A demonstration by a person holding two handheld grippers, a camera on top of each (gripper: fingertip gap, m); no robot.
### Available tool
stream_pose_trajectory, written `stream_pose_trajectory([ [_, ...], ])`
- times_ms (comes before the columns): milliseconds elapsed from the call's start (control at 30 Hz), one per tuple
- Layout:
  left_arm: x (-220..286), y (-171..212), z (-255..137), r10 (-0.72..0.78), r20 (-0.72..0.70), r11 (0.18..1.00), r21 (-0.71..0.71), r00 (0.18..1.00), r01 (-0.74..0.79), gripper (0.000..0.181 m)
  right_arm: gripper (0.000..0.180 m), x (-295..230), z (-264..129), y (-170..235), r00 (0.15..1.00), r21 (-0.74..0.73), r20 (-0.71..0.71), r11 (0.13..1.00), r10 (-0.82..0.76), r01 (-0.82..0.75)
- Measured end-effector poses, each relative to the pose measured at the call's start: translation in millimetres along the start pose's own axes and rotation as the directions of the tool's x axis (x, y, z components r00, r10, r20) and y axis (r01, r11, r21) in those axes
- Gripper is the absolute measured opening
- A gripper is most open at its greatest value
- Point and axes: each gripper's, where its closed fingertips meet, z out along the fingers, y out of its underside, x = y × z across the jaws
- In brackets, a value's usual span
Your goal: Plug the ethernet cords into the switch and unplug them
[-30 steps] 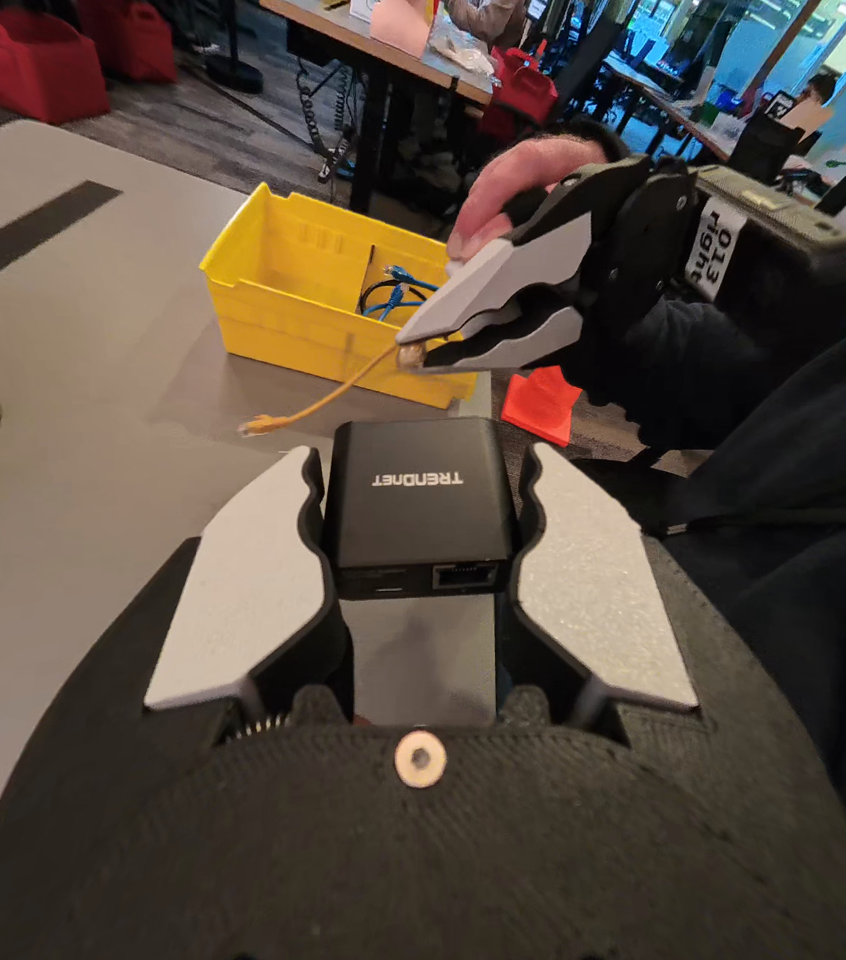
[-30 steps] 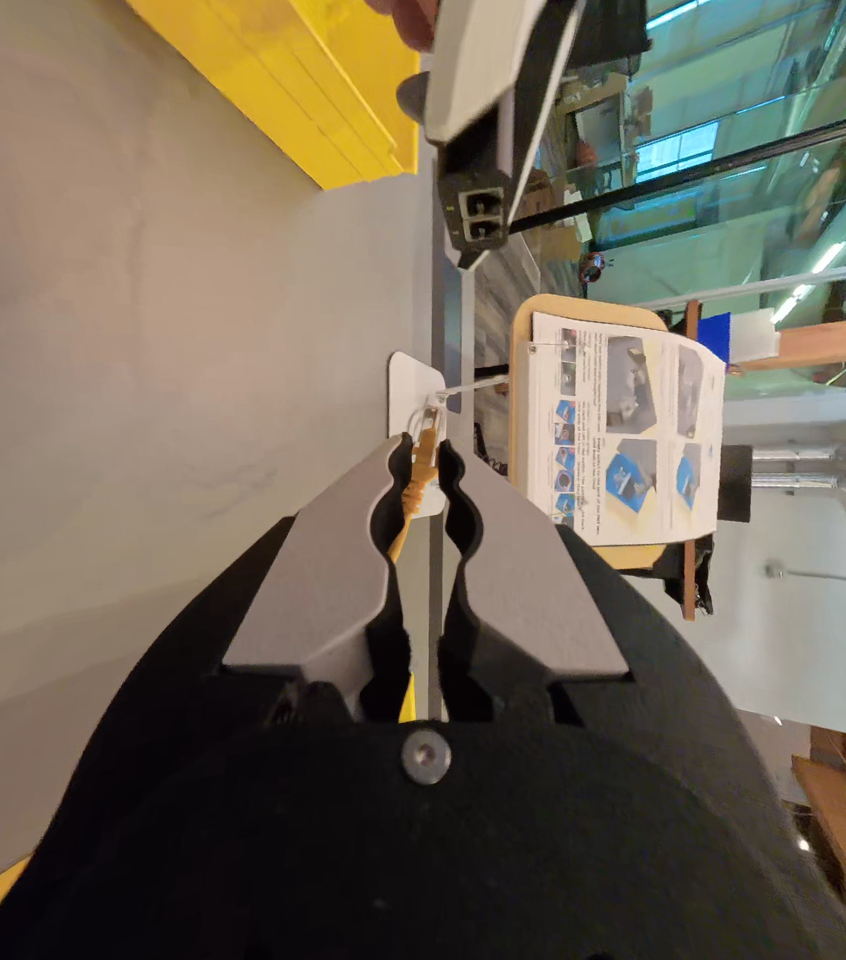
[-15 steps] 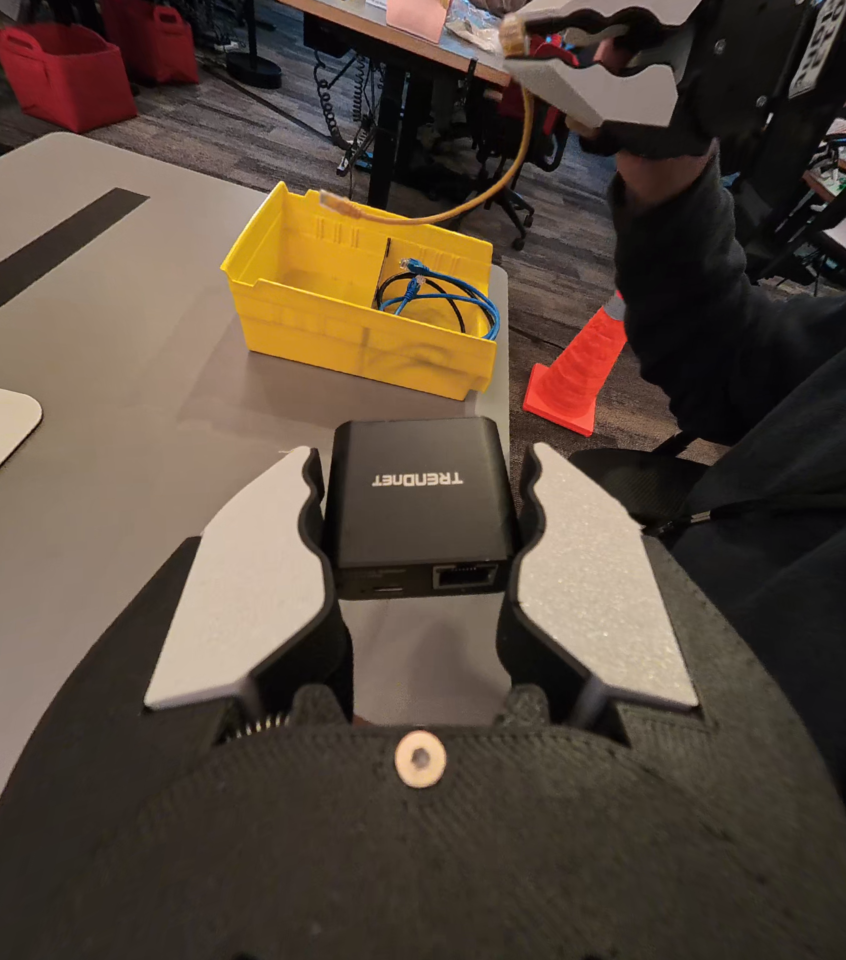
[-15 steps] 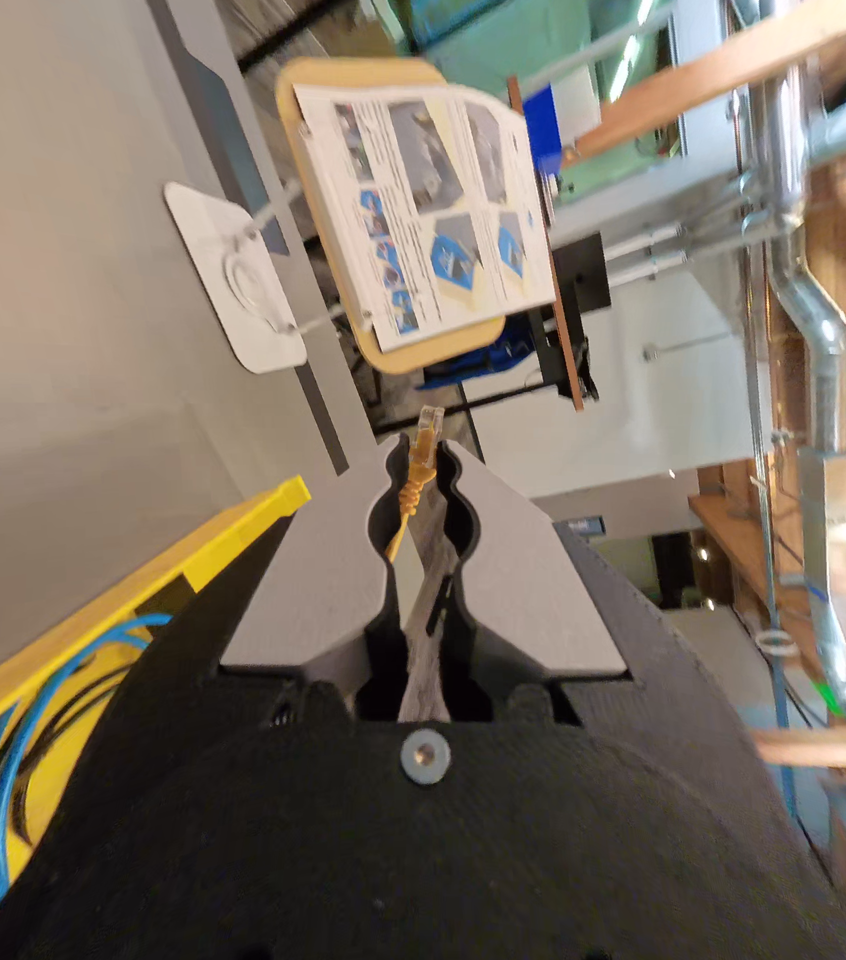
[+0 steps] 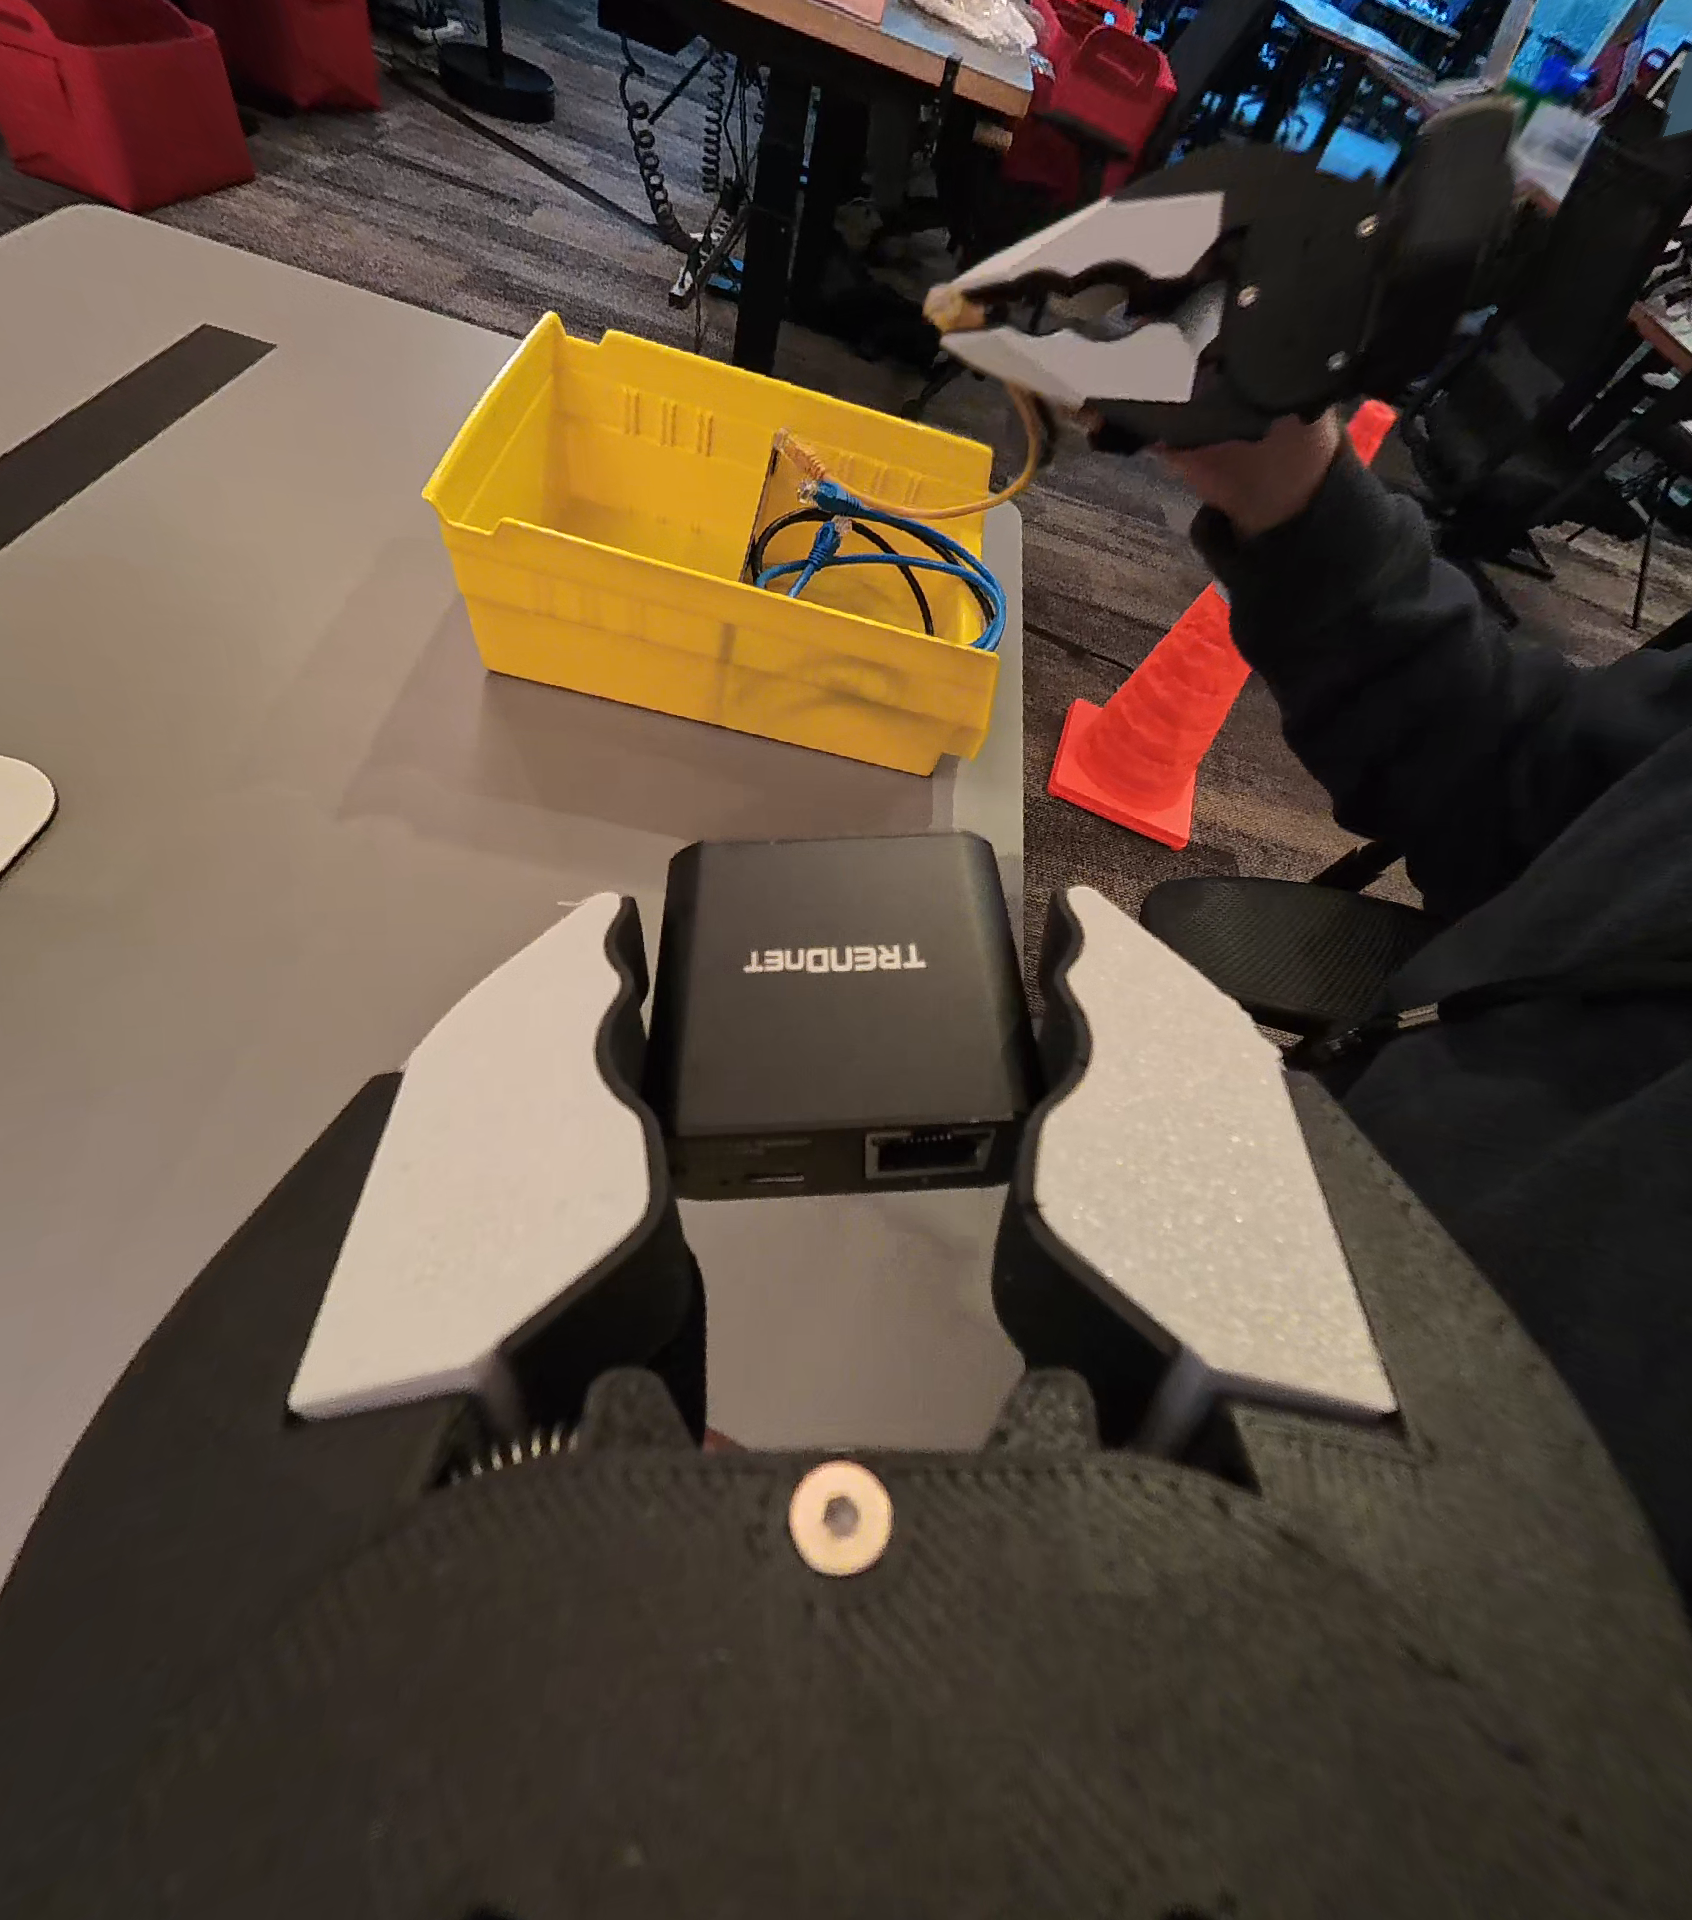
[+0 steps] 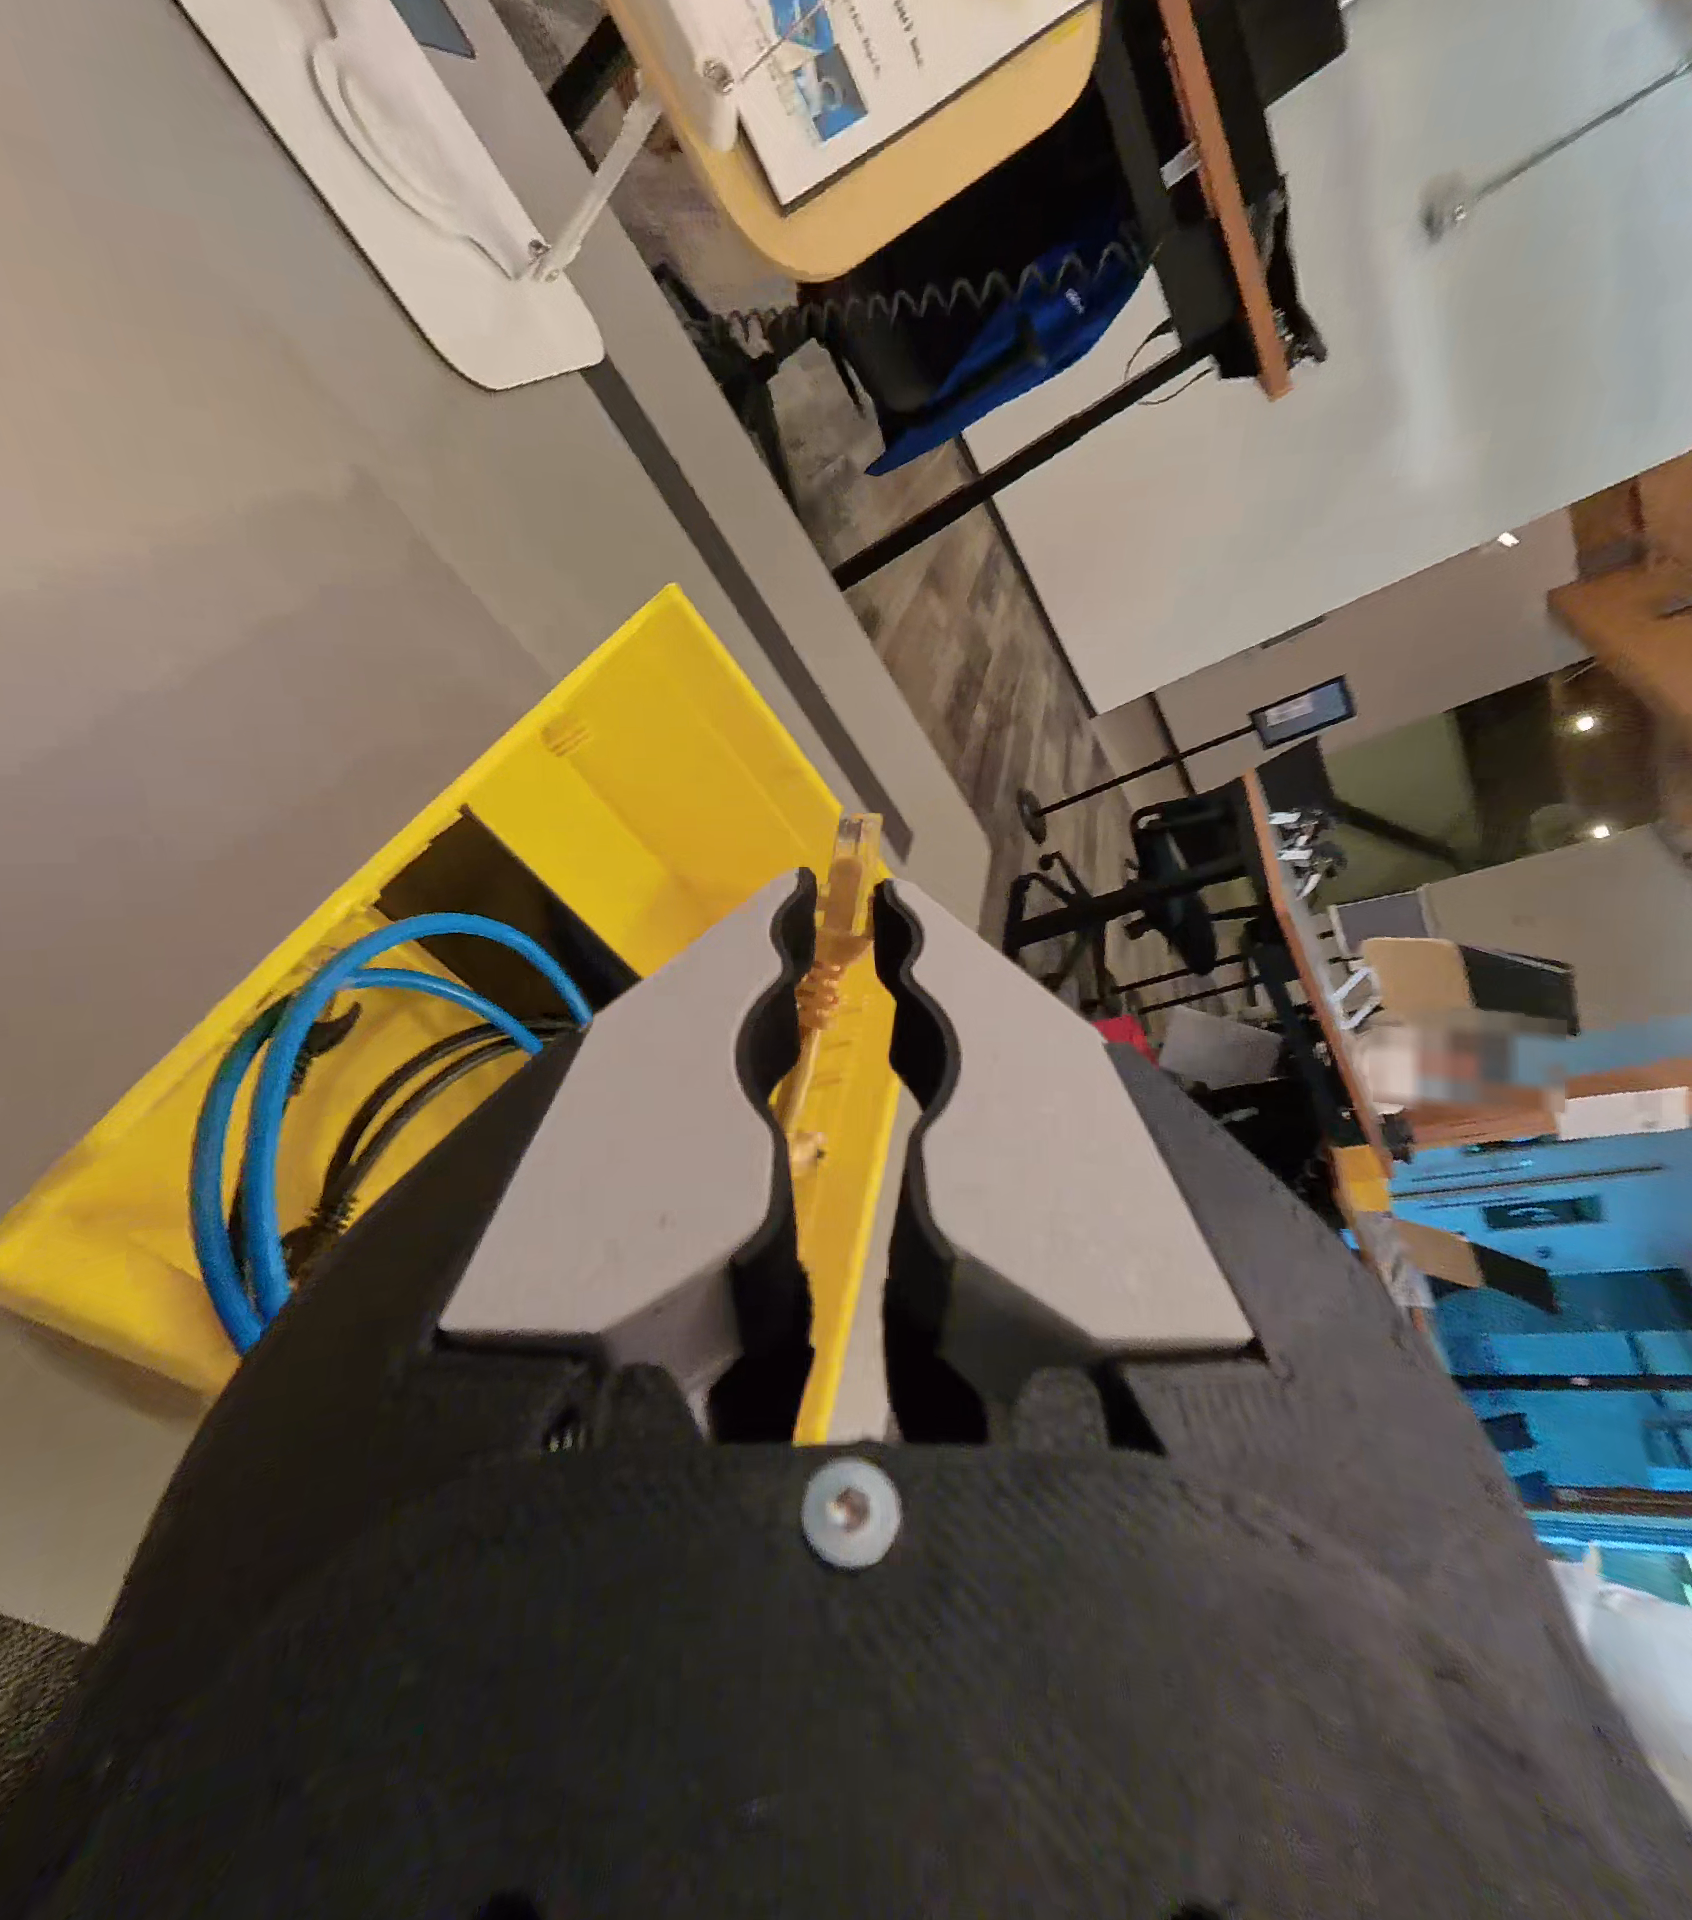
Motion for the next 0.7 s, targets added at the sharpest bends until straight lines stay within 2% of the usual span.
stream_pose_trajectory([
  [300,-2,2,-1,-0.001,0.008,1.000,-0.008,1.000,0.001,0.073,0.010,-56,57,25,0.961,-0.038,0.176,0.977,0.213,-0.210],
  [367,-3,3,-1,-0.004,0.005,1.000,-0.010,1.000,0.004,0.073,0.011,-71,66,35,0.924,-0.102,0.243,0.955,0.295,-0.279],
  [433,-4,5,0,-0.006,0.005,1.000,-0.016,1.000,0.006,0.073,0.014,-84,75,54,0.908,-0.205,0.266,0.939,0.324,-0.275],
  [600,-6,7,1,-0.012,0.003,1.000,-0.020,1.000,0.012,0.073,0.021,-89,71,49,0.879,-0.194,0.335,0.938,0.340,-0.288],
  [700,-6,8,2,-0.013,-0.001,1.000,-0.024,1.000,0.013,0.073,0.029,-90,67,49,0.828,-0.218,0.405,0.920,0.388,-0.324],
])
